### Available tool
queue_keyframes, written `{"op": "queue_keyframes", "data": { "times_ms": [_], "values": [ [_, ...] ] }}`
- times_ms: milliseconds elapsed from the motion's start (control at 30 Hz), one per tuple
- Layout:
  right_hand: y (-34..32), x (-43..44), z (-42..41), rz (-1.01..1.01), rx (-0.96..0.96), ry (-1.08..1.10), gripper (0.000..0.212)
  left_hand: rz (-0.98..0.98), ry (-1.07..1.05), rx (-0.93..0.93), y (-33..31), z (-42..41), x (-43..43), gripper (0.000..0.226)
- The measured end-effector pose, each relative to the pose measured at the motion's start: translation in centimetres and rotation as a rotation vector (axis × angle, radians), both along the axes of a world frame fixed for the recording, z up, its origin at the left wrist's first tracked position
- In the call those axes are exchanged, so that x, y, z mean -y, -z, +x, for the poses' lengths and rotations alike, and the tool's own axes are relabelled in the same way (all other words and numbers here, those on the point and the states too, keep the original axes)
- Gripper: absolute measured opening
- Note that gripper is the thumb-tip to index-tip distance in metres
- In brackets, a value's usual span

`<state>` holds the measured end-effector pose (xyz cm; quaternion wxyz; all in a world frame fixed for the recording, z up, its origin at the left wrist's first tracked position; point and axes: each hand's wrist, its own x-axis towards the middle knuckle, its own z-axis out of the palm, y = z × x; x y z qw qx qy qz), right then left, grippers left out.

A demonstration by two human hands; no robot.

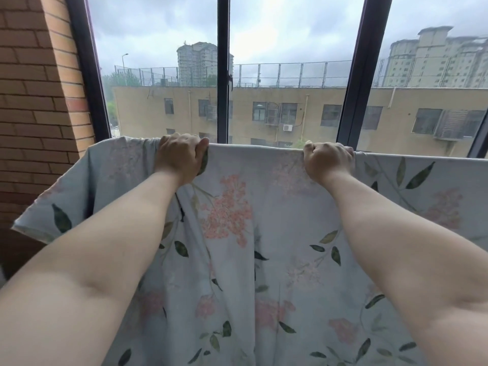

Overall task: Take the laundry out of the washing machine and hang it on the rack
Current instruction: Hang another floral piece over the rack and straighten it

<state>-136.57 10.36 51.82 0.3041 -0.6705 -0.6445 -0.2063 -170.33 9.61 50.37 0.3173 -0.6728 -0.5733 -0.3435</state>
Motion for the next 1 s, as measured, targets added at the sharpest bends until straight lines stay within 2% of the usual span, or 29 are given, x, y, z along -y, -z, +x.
{"op": "queue_keyframes", "data": {
  "times_ms": [200,433,633,833,900,1000],
  "values": [
    [0.1,0.1,1.9,0.025,-0.022,0.061,0.059,0.019,-0.07,0.027,0.0,-4.3,-0.1,0.051],
    [0.1,0.1,2.3,0.029,-0.031,0.097,0.059,-0.006,-0.109,0.098,-0.1,-3.2,-0.8,0.062],
    [0.0,0.2,2.0,0.044,-0.051,0.117,0.059,-0.006,-0.112,0.102,-0.1,-3.1,-0.8,0.061],
    [-1.4,1.2,-0.9,-0.097,-0.162,0.224,0.06,-0.025,-0.114,0.125,-0.2,-2.9,-0.5,0.061],
    [-1.4,1.8,-4.1,-0.035,-0.109,0.162,0.057,-0.026,-0.104,0.122,-0.2,-2.9,-0.3,0.059],
    [-1.4,2.6,-11.2,0.11,-0.008,-0.154,0.048,-0.078,-0.102,0.11,-0.5,-2.6,-0.3,0.055]
  ]
}}
